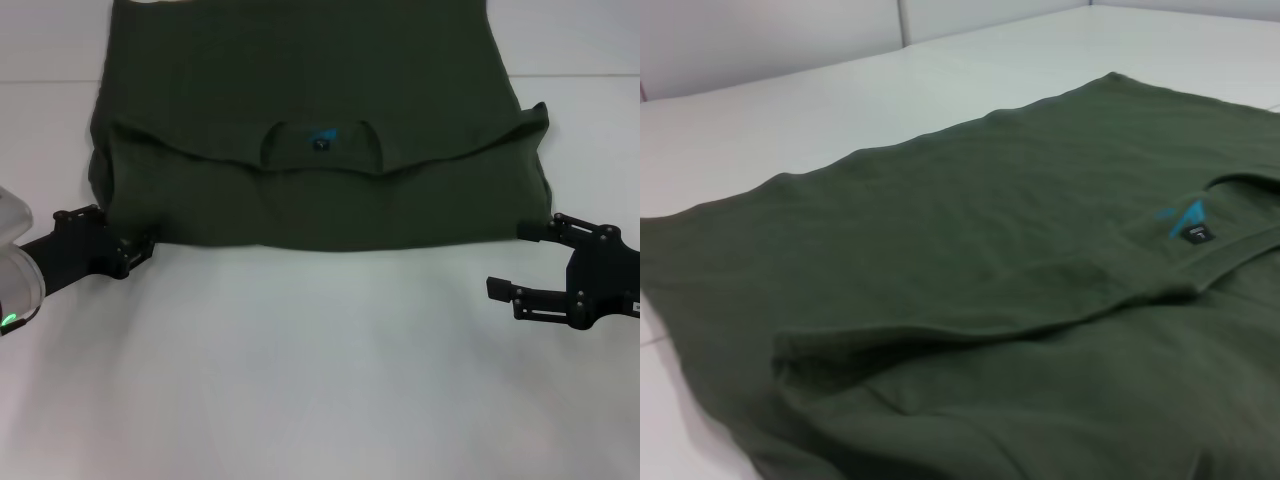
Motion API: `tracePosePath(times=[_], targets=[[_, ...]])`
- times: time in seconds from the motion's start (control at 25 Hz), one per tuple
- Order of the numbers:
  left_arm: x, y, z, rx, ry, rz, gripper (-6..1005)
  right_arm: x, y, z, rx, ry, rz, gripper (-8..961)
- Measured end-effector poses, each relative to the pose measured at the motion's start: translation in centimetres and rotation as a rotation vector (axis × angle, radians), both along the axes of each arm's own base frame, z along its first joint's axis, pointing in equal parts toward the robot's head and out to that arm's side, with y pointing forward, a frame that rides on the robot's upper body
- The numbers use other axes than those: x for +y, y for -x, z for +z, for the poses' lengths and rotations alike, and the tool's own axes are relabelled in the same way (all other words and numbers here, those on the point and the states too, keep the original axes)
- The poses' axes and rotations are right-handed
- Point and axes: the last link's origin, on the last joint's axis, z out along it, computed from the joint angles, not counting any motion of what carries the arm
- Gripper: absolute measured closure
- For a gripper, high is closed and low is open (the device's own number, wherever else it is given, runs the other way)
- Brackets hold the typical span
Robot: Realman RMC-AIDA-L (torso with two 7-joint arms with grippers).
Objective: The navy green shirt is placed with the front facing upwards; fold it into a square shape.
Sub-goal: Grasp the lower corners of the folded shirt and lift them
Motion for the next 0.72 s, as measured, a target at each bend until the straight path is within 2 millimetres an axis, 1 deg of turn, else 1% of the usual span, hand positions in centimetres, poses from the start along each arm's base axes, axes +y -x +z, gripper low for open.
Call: tracePosePath(times=[0.36, 0.44, 0.64, 0.68, 0.72], targets=[[-0.3, -0.3, 0.1, -0.016, 0.018, -0.030, 549, 0.1, -0.1, 0.1, 0.007, -0.008, -0.010, 40], [-0.3, -0.4, 0.1, -0.020, 0.020, -0.032, 788, 0.0, -0.3, 0.3, 0.011, -0.016, -0.018, 40], [-0.4, -0.4, 0.0, -0.021, 0.026, -0.031, 911, 0.2, -0.8, 1.2, 0.035, -0.042, -0.084, 41], [-0.4, -0.4, 0.0, -0.021, 0.027, -0.031, 912, 0.5, -0.9, 1.5, 0.041, -0.049, -0.114, 41], [-0.3, -0.4, 0.0, -0.022, 0.028, -0.030, 912, 1.0, -1.2, 2.5, 0.046, -0.062, -0.191, 41]])
